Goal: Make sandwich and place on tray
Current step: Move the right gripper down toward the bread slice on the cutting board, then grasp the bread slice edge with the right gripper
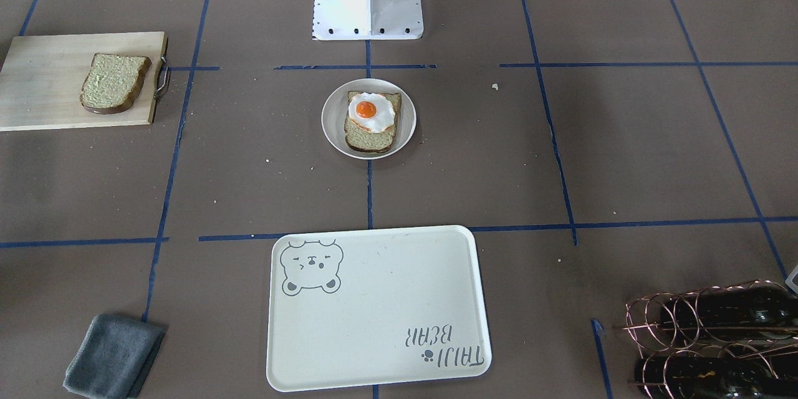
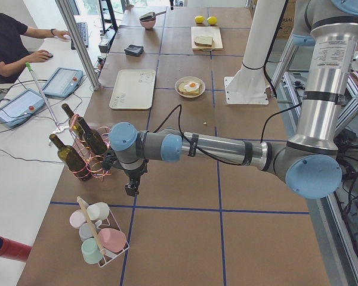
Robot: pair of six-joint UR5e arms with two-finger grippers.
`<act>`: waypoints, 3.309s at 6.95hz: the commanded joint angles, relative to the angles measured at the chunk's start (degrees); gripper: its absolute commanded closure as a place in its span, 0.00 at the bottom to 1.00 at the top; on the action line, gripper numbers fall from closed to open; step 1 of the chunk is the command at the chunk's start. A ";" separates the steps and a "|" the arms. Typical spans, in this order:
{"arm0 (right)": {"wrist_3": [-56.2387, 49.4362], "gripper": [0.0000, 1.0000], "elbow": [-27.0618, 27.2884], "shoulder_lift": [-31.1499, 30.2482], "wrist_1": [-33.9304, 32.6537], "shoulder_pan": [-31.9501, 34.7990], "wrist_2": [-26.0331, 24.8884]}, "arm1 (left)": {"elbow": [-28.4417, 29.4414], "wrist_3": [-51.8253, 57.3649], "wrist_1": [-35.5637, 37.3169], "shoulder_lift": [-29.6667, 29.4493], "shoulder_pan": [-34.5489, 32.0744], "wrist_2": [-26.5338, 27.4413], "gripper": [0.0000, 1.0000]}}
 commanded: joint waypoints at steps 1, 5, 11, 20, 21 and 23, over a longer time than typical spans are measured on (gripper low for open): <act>0.27 0.00 -0.34 -0.63 0.12 0.04 6.35 | -1.44 -0.42 -0.42 -0.17 0.52 0.26 0.00; 2.27 0.00 13.23 -7.20 1.61 -8.56 10.71 | -2.41 -0.07 -5.68 1.14 0.62 -0.44 0.00; 33.83 0.00 22.24 -26.01 37.78 -28.57 1.26 | -2.41 -0.42 -6.93 1.23 0.71 -0.53 0.00; 72.94 0.20 8.09 -28.58 68.32 -41.09 -8.01 | -2.41 -0.51 -7.01 1.23 0.71 -0.53 0.00; 73.04 0.21 7.39 -28.58 68.32 -41.53 -8.01 | -2.41 -0.51 -7.02 1.23 0.71 -0.53 0.00; 72.95 0.23 6.25 -28.58 68.23 -42.58 -8.01 | -2.41 -0.51 -7.02 1.23 0.71 -0.53 0.00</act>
